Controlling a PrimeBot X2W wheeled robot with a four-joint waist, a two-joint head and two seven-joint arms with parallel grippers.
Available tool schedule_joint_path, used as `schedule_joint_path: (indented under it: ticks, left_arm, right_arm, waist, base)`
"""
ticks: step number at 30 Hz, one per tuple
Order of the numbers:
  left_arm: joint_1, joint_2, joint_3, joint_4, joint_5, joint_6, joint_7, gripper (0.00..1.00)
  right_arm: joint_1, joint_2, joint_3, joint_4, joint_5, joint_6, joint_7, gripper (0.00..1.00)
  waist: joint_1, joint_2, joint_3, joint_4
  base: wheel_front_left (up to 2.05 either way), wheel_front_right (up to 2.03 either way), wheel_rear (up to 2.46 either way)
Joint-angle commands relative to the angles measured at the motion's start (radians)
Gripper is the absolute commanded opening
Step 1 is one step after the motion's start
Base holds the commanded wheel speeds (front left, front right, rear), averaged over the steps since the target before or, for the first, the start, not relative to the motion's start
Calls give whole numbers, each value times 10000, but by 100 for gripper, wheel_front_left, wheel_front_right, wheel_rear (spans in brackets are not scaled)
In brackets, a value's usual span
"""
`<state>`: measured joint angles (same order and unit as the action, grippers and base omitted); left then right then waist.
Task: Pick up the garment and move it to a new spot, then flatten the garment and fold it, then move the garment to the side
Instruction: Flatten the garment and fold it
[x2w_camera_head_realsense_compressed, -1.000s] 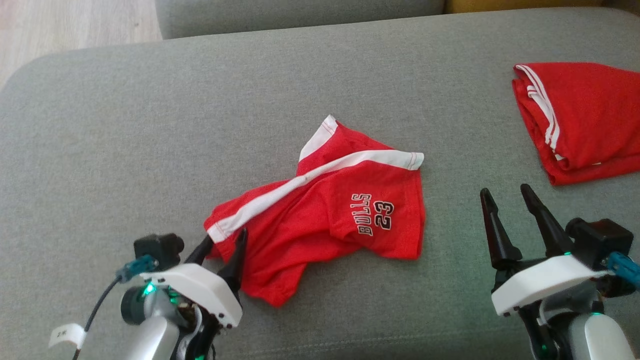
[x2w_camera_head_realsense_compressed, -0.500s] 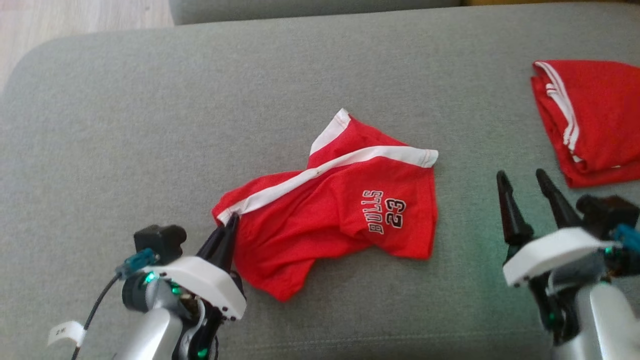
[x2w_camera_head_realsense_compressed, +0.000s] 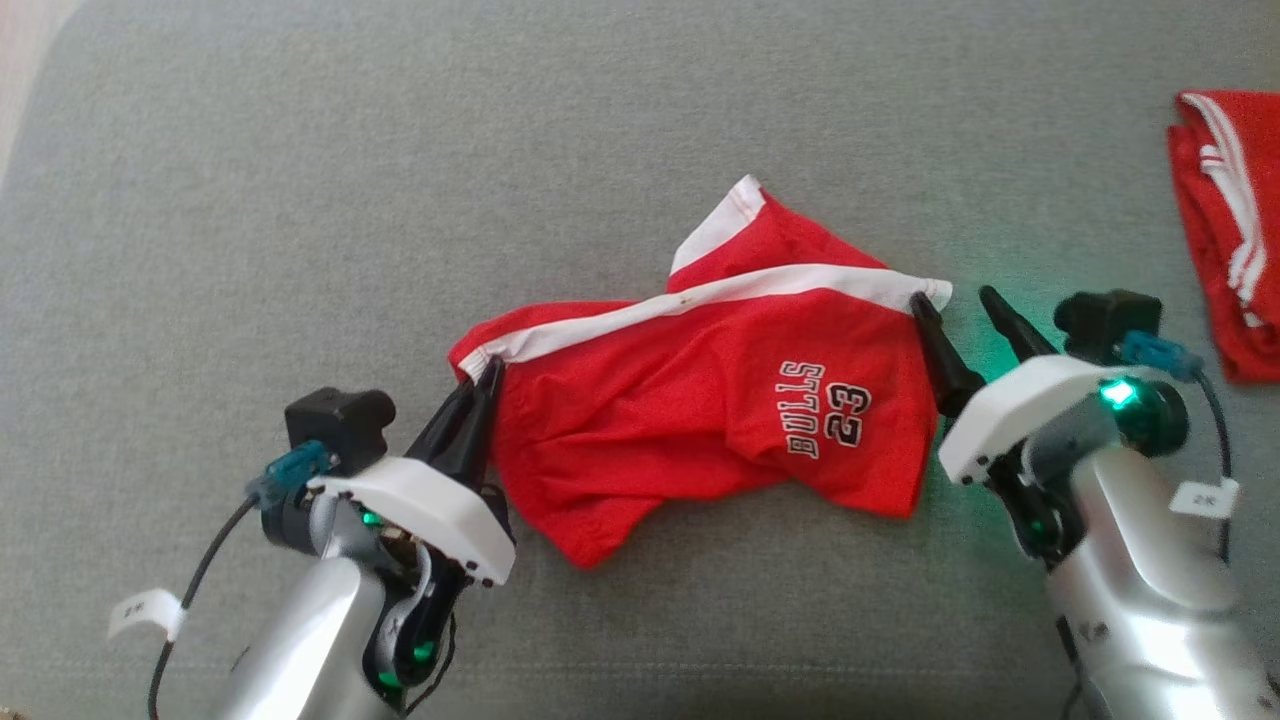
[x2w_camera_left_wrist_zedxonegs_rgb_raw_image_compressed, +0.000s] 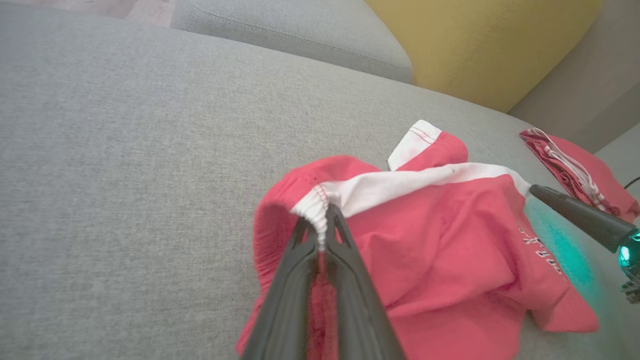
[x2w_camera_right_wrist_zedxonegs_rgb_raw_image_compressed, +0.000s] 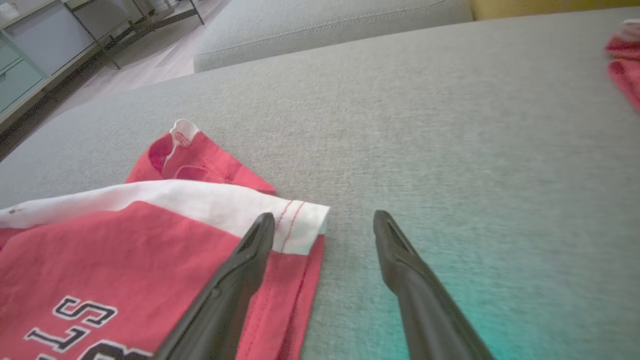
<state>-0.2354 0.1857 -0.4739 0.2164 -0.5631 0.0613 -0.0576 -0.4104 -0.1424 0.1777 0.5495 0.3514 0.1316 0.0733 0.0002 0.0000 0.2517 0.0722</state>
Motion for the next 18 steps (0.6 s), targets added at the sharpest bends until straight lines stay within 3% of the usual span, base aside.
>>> schedule_joint_path:
  ticks: [1, 2, 4, 11, 18]
  left_arm:
    - [-505, 82, 265, -269, 145, -68, -177, 0]
    - [-538, 72, 242, -241, 152, -89, -197, 0]
    - [-588, 56, 219, -194, 145, -121, -237, 0]
    - [-786, 255, 375, -348, 178, -203, -589, 0]
    - [-1045, 775, 639, -1307, 300, -77, -438, 0]
  right_arm:
    - [-562, -87, 462, 218, 269, -9, -274, 100]
    - [-713, -103, 647, 486, 411, -9, -326, 100]
    - [-954, -141, 1054, 886, 769, -9, -409, 0]
    - [-1413, -691, 1668, 800, 1387, -9, -1753, 0]
    - [-1412, -1361, 1496, -1231, 1154, -9, -2426, 0]
  waist:
    - [-2, 0, 117, 126]
    - [-2, 0, 131, 153]
    - [-2, 0, 149, 189]
    - [-2, 0, -68, 126]
    - [-2, 0, -576, -193]
  base:
    - [0, 0, 0]
    - [0, 0, 0]
    - [0, 0, 0]
    - [0, 0, 0]
    - [0, 0, 0]
